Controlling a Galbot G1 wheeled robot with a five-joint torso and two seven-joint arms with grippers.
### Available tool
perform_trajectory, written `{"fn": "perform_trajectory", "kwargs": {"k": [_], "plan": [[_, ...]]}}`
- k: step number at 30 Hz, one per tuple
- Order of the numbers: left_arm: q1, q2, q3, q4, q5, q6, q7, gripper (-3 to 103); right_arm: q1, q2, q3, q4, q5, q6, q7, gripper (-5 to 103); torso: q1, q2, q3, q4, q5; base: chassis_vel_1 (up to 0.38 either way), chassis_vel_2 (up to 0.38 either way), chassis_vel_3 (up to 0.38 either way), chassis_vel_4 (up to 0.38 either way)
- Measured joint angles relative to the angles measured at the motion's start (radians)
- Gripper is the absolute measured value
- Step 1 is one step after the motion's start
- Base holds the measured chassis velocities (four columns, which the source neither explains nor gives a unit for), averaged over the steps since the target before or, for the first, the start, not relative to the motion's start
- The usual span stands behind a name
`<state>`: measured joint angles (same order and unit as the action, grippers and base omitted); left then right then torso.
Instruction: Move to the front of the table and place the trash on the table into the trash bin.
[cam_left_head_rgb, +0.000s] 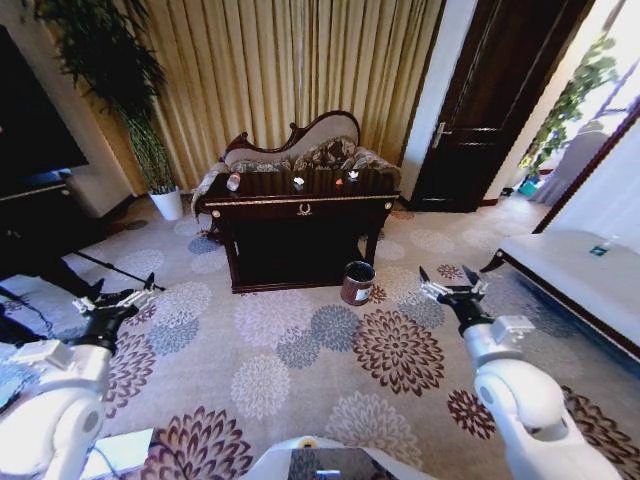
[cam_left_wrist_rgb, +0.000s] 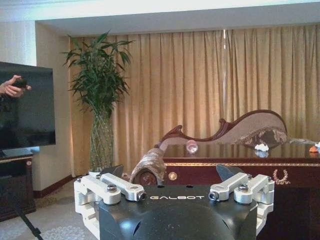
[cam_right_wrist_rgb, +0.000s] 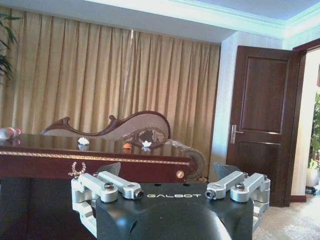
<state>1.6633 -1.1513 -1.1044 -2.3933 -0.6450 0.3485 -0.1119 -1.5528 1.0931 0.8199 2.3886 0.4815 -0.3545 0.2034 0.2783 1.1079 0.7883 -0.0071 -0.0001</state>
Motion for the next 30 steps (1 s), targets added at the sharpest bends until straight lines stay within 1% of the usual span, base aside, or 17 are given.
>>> {"fn": "perform_trajectory", "kwargs": {"k": [3, 6, 10, 12, 13, 15, 18, 30], "plan": [[-0.001, 0.004, -0.027, -0.032, -0.01, 0.028, -0.011, 100, -0.011, -0.001, 0.029, 0.068, 0.051, -0.054, 0.02, 100, 0.0, 0.0, 0.0, 0.0, 0.0, 0.0, 0.0, 0.0, 0.0], [-0.002, 0.005, -0.031, -0.033, -0.01, 0.03, -0.011, 100, -0.014, -0.004, 0.046, 0.093, 0.064, -0.068, 0.021, 100, 0.0, 0.0, 0.0, -0.0001, -0.0001, 0.0, 0.0, 0.0, 0.0], [-0.001, 0.002, -0.027, -0.024, -0.008, 0.028, -0.011, 100, -0.014, -0.005, 0.048, 0.096, 0.065, -0.071, 0.021, 100, 0.0, 0.0, 0.0, 0.0, 0.0, 0.0, 0.0, 0.0, 0.0], [0.006, -0.005, -0.012, -0.007, 0.01, 0.007, -0.008, 100, -0.014, -0.002, 0.037, 0.088, 0.054, -0.071, 0.019, 100, 0.0, 0.0, 0.0, 0.0, 0.0, 0.0, 0.0, 0.0, 0.0], [0.006, -0.005, -0.012, -0.007, 0.01, 0.007, -0.008, 100, -0.014, -0.002, 0.037, 0.088, 0.054, -0.071, 0.019, 100, 0.0, 0.0, 0.0, 0.0, 0.0, 0.0, 0.0, 0.0, 0.0], [0.014, -0.013, 0.004, 0.011, 0.034, -0.015, 0.006, 100, -0.014, 0.006, 0.021, 0.082, 0.041, -0.068, 0.017, 100, 0.0, 0.0, 0.0, 0.0, 0.0, 0.0, 0.0, 0.0, 0.0], [0.016, -0.018, 0.015, 0.021, 0.049, -0.03, 0.011, 100, -0.014, 0.013, 0.003, 0.077, 0.024, -0.058, 0.016, 100, 0.0, 0.0, 0.0, 0.0, 0.0, 0.0, 0.0, 0.0, 0.0], [0.016, -0.02, 0.014, 0.027, 0.051, -0.042, 0.015, 100, -0.011, 0.018, -0.02, 0.066, -0.001, -0.04, 0.013, 100, 0.0, 0.0, 0.0, 0.0, 0.0, -0.009, 0.009, 0.007, -0.015]]}}
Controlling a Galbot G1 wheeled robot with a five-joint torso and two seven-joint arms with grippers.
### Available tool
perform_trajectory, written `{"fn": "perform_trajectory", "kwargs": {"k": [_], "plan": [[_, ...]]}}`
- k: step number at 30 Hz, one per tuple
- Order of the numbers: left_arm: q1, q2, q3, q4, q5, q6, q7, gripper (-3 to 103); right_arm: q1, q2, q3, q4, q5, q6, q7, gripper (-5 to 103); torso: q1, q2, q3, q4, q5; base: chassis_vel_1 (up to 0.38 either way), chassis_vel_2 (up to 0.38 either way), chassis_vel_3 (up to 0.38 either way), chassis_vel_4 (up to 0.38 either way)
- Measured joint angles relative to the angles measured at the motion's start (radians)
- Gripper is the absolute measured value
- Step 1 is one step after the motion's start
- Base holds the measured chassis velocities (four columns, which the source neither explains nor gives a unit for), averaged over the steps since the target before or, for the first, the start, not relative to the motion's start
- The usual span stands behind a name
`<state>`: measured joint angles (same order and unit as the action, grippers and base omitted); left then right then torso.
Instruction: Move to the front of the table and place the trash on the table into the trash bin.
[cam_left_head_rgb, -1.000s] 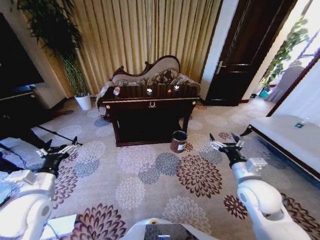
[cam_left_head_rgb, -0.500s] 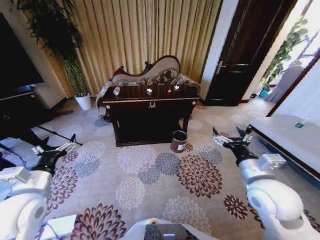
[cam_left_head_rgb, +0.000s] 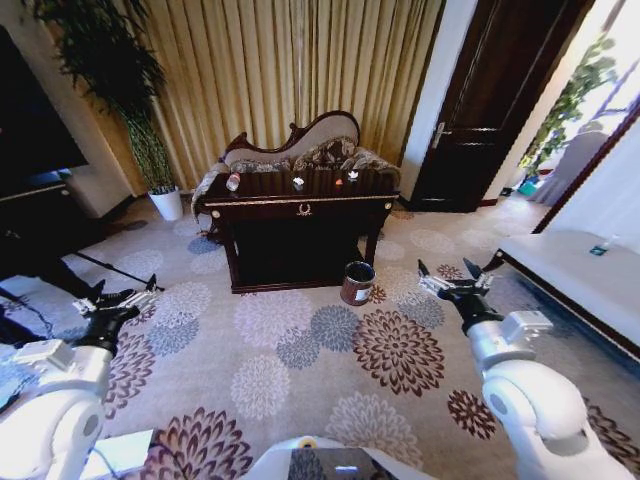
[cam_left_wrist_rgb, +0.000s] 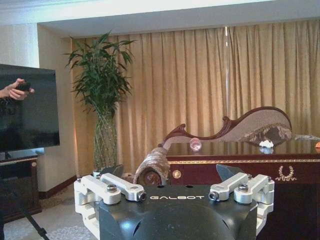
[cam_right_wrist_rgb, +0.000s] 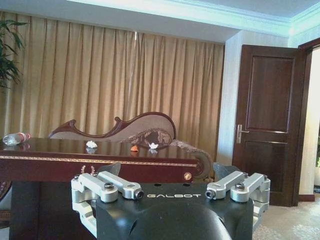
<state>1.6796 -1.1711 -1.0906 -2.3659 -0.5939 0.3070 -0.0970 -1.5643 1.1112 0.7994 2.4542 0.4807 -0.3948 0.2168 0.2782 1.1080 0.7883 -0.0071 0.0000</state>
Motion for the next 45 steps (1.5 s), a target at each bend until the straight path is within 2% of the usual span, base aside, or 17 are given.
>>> {"fn": "perform_trajectory", "kwargs": {"k": [12, 20, 23, 28, 45], "plan": [[0.002, -0.001, 0.001, 0.007, 0.0, -0.01, 0.011, 100, -0.001, 0.009, -0.023, -0.012, -0.028, 0.026, -0.002, 100, 0.0, 0.0, 0.0, 0.0002, -0.0001, -0.141, 0.142, 0.125, -0.14], [0.004, -0.005, 0.003, 0.011, 0.001, -0.016, 0.013, 100, -0.004, 0.012, -0.025, -0.013, -0.028, 0.027, -0.004, 100, 0.001, 0.0, 0.0, -0.0004, -0.0005, -0.3, 0.285, 0.279, -0.29], [0.006, -0.006, 0.003, 0.011, 0.001, -0.019, 0.013, 100, -0.006, 0.013, -0.028, -0.014, -0.031, 0.029, -0.004, 100, 0.001, 0.0, 0.0, 0.0005, 0.0009, -0.259, 0.293, 0.288, -0.271], [0.007, -0.006, 0.002, 0.01, 0.001, -0.02, 0.014, 100, -0.006, 0.014, -0.033, -0.013, -0.032, 0.031, -0.004, 100, 0.0, 0.0, 0.0, -0.0003, -0.0006, -0.246, 0.245, 0.249, -0.246], [0.016, -0.008, -0.006, 0.005, 0.002, -0.03, 0.014, 100, -0.01, 0.022, -0.046, -0.019, -0.036, 0.034, -0.004, 100, 0.0, 0.0, 0.0, 0.0003, 0.0005, -0.246, 0.242, 0.257, -0.255]]}}
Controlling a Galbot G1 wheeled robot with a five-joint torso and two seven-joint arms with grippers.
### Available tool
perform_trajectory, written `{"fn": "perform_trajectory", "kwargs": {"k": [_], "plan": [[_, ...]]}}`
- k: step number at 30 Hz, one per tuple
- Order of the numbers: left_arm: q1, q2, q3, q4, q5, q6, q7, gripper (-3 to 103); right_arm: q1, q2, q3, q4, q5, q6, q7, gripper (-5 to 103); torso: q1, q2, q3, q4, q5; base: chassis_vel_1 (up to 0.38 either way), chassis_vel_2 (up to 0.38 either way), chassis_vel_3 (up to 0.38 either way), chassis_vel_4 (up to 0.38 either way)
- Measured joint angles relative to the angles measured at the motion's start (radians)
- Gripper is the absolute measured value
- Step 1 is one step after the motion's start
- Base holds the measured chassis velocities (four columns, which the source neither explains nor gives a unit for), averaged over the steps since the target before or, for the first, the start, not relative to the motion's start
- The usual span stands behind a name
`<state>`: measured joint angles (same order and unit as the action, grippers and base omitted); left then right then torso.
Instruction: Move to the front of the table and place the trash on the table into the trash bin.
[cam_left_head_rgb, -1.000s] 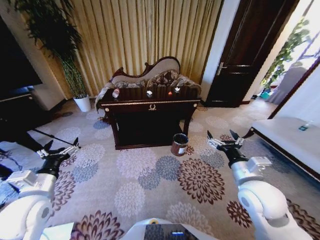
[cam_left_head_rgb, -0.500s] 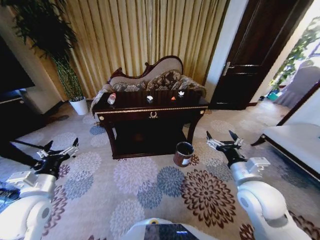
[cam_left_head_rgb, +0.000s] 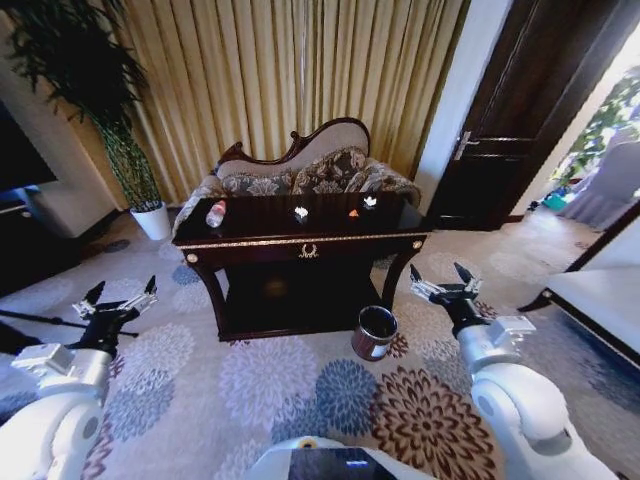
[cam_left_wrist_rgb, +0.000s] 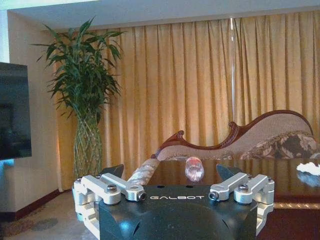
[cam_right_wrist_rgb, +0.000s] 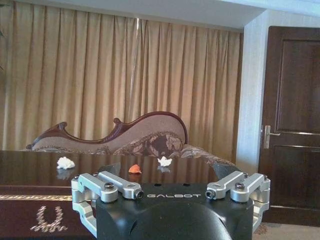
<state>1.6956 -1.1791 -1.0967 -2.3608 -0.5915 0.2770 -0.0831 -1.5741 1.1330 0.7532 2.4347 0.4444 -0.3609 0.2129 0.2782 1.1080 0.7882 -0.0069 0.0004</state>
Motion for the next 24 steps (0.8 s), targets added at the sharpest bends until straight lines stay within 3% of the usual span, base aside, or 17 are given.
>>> {"fn": "perform_trajectory", "kwargs": {"k": [24], "plan": [[0.014, -0.012, -0.002, -0.001, -0.006, -0.002, 0.0, 100, -0.002, 0.017, -0.022, -0.012, -0.049, 0.0, -0.001, 100, 0.0, 0.0, 0.0, -0.0003, -0.0006, -0.234, 0.234, 0.227, -0.241]]}}
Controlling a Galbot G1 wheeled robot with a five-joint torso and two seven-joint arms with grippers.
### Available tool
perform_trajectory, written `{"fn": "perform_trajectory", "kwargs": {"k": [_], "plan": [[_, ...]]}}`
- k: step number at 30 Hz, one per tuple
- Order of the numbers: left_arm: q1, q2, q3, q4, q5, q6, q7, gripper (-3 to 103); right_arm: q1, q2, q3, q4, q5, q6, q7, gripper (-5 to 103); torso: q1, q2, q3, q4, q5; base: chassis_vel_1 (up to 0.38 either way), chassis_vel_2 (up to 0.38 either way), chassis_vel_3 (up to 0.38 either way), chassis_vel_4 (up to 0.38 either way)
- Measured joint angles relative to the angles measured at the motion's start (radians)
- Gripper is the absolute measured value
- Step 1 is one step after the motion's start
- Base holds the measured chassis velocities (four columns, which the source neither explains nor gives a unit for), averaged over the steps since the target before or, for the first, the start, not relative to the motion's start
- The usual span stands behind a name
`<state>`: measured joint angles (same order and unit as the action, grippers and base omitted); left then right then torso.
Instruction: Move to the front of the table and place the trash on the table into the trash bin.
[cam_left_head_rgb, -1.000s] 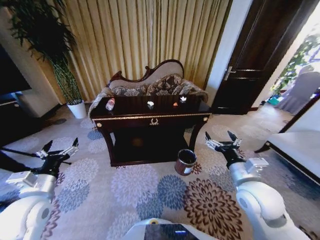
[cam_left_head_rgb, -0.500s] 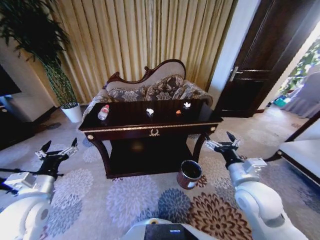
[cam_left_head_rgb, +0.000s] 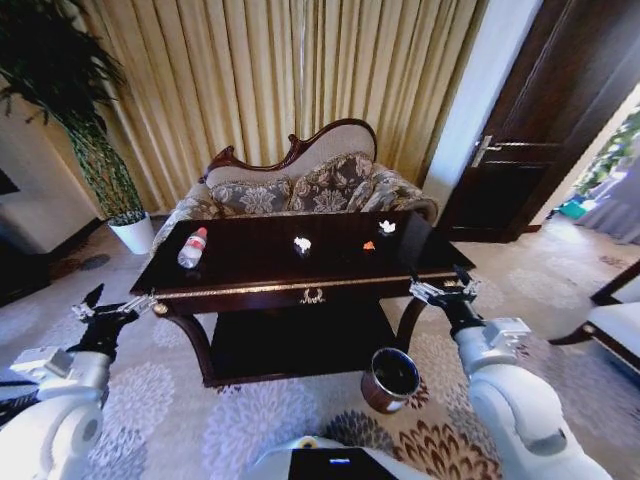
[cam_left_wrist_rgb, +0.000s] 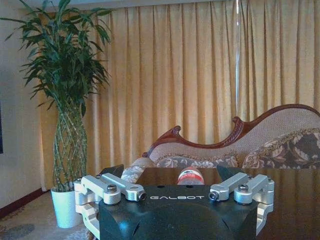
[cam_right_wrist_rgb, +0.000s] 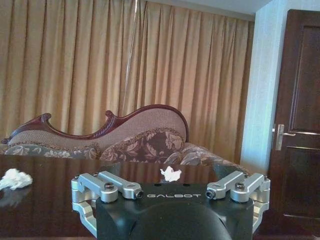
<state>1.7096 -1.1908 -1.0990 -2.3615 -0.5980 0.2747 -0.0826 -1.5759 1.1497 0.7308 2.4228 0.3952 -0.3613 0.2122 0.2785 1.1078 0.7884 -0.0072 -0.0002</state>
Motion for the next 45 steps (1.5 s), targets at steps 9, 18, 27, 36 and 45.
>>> {"fn": "perform_trajectory", "kwargs": {"k": [9, 18, 27, 36, 45], "plan": [[0.001, -0.003, -0.003, -0.007, -0.003, 0.0, -0.003, 100, 0.009, -0.005, -0.003, -0.02, -0.001, 0.052, 0.004, 100, 0.0, 0.0, 0.0, 0.0, 0.0, -0.145, 0.139, 0.136, -0.139], [0.004, 0.003, -0.034, -0.033, -0.034, 0.011, -0.011, 100, 0.119, -0.082, -0.028, -0.063, 0.105, -0.025, 0.007, 100, -0.001, 0.0, 0.0, 0.0003, 0.0001, -0.005, 0.007, 0.006, -0.006], [0.026, -0.018, -0.063, -0.037, -0.035, 0.017, -0.013, 100, 0.344, -0.199, -0.136, -0.279, 0.249, -0.114, 0.011, 100, 0.0, 0.0, 0.0, 0.0, 0.0002, 0.0, 0.0, 0.0, 0.0], [0.033, -0.044, -0.062, -0.05, -0.02, 0.021, -0.02, 100, 0.681, -0.253, -0.326, -0.528, 0.327, -0.165, 0.035, 100, 0.0, 0.0, 0.0, 0.0004, 0.0002, 0.0, 0.0, 0.0, 0.0], [0.056, -0.064, -0.093, -0.069, -0.021, 0.027, -0.023, 100, 1.012, -0.245, -0.502, -0.796, 0.38, -0.218, 0.032, 100, 0.0, 0.0, 0.0, 0.0, 0.0003, 0.0, 0.0, 0.0, 0.0]]}}
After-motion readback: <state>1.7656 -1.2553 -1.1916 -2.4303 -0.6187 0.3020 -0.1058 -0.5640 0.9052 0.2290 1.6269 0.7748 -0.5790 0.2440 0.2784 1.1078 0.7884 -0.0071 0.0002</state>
